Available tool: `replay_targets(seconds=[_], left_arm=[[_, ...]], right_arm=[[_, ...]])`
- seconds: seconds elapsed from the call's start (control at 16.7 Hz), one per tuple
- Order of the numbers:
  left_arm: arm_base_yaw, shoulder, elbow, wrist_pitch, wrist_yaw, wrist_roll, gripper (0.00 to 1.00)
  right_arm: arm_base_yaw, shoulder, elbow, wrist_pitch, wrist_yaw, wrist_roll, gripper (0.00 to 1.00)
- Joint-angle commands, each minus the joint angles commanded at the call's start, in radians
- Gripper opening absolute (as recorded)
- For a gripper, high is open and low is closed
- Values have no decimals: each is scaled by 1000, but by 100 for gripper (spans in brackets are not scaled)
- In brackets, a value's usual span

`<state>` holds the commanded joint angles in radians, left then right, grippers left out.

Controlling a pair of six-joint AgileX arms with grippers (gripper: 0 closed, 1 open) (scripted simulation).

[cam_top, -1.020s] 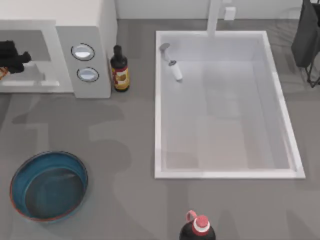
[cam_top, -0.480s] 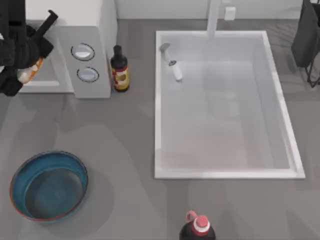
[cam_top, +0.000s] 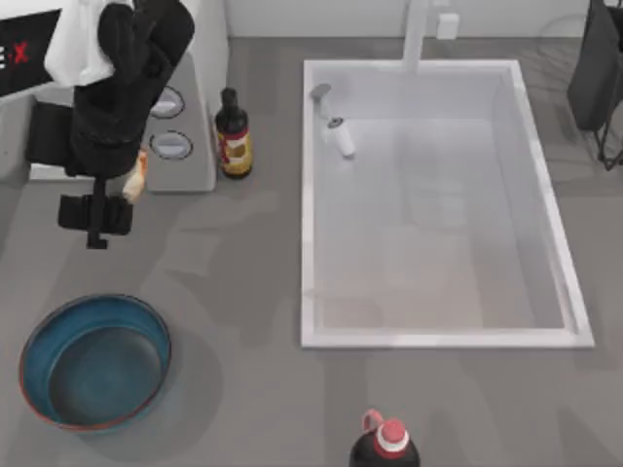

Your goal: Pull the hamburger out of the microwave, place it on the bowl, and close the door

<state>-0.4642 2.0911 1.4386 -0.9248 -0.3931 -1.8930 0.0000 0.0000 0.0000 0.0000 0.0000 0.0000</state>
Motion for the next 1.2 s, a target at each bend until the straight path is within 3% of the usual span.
replay_targets(seconds=[0.3,0.54,0.72,1.2], left_arm=[[-146,144,38,-466,-174,-545,0],[-221,241,26,-705,-263,-805,0],[-246,278,14,-785,-292,-889,0],[-237,276,11,-778,-301,-893,0]], right_arm=[[0,0,0,0,0,0,100],[0,0,0,0,0,0,100],[0,0,0,0,0,0,100],[0,0,0,0,0,0,100]])
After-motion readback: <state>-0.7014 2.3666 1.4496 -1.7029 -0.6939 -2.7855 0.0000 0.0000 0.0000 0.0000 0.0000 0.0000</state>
